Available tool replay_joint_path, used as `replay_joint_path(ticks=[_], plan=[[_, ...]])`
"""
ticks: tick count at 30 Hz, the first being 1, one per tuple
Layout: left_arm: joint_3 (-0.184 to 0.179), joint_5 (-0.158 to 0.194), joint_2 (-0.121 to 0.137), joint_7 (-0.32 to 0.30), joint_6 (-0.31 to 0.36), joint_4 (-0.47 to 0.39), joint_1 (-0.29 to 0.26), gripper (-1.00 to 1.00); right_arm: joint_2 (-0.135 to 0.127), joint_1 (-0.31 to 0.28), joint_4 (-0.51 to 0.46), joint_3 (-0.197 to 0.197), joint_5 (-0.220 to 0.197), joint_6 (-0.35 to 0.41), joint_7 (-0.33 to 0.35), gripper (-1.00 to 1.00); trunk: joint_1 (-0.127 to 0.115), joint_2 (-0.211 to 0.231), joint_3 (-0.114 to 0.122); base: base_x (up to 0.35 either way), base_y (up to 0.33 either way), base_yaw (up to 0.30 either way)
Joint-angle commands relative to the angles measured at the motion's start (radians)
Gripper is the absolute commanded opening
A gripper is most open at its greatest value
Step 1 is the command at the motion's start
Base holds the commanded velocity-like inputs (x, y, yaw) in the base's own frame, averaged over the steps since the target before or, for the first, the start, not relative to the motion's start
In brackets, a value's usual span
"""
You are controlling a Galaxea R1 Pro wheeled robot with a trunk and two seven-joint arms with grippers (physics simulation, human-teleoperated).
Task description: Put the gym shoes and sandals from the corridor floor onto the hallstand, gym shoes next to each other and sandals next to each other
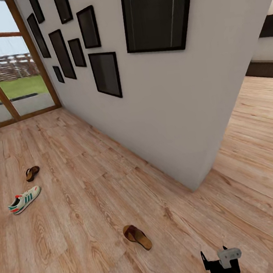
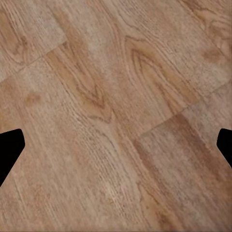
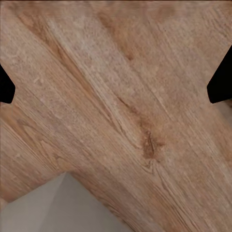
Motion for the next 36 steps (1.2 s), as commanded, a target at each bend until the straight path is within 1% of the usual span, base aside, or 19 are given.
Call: replay_joint_path(ticks=[1, 16, 26, 36], plan=[[0.006, -0.006, -0.001, -0.001, -0.004, 0.001, -0.001, 1.00, 0.000, -0.001, 0.004, 0.000, 0.009, -0.002, -0.003, 1.00, 0.004, -0.008, -0.004, 0.000, 0.000, 0.000], [0.005, -0.004, -0.001, -0.001, -0.005, 0.002, 0.002, 1.00, 0.000, -0.001, 0.028, -0.002, 0.007, -0.002, -0.005, 1.00, 0.061, -0.113, -0.051, 0.000, 0.000, 0.000], [0.005, -0.004, -0.002, -0.001, -0.005, 0.005, 0.001, 1.00, 0.002, -0.001, 0.081, -0.003, 0.003, -0.005, -0.013, 1.00, 0.100, -0.183, -0.082, 0.000, 0.000, 0.000], [0.005, -0.004, -0.004, -0.001, -0.006, 0.006, 0.001, 1.00, 0.002, -0.001, 0.088, -0.003, 0.004, -0.005, -0.010, 1.00, 0.138, -0.253, -0.114, 0.000, 0.000, 0.000]])
